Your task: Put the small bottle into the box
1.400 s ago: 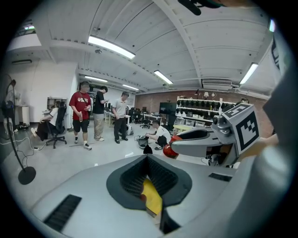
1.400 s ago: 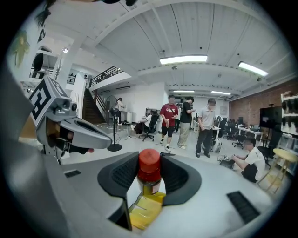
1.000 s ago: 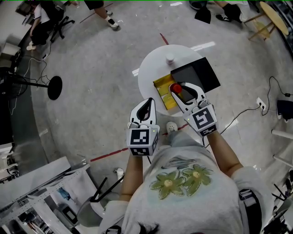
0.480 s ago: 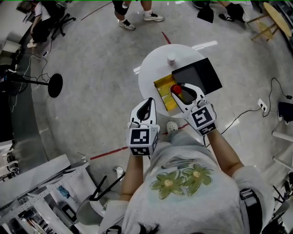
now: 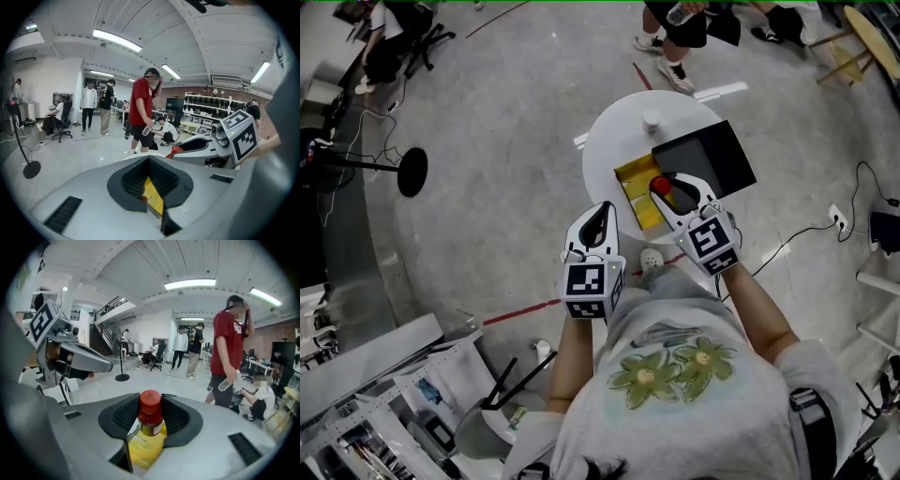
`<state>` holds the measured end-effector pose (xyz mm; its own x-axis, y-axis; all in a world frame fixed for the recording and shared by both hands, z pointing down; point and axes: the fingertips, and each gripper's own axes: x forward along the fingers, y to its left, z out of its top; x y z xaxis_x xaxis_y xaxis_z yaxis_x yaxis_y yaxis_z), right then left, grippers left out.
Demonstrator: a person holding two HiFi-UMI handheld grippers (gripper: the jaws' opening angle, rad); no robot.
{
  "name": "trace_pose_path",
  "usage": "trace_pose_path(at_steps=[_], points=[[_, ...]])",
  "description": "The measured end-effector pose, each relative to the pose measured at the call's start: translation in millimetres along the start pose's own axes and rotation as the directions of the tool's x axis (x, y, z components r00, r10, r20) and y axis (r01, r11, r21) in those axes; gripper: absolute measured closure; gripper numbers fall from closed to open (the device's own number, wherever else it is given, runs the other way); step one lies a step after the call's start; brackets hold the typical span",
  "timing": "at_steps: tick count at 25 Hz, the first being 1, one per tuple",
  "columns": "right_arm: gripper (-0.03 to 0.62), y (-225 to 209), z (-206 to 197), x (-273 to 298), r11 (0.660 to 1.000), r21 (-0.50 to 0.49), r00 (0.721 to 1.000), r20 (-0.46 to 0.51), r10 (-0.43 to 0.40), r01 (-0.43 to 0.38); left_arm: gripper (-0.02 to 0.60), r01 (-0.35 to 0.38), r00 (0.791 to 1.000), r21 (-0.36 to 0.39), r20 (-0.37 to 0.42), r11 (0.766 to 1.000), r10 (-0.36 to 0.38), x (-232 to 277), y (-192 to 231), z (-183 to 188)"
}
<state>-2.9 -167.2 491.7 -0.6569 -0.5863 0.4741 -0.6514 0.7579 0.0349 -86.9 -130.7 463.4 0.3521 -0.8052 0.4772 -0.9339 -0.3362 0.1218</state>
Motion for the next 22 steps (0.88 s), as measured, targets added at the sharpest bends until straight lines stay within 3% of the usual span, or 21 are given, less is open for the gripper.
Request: trace_pose_path(at_steps=[22], points=[[0.444, 0.2, -45.0, 29.1, 0.999, 0.007, 0.994, -0.105, 0.038, -0.037, 0.588, -0.015, 0.999, -0.021, -0.045, 1.000, 0.014, 11.8, 3.3, -13.6]])
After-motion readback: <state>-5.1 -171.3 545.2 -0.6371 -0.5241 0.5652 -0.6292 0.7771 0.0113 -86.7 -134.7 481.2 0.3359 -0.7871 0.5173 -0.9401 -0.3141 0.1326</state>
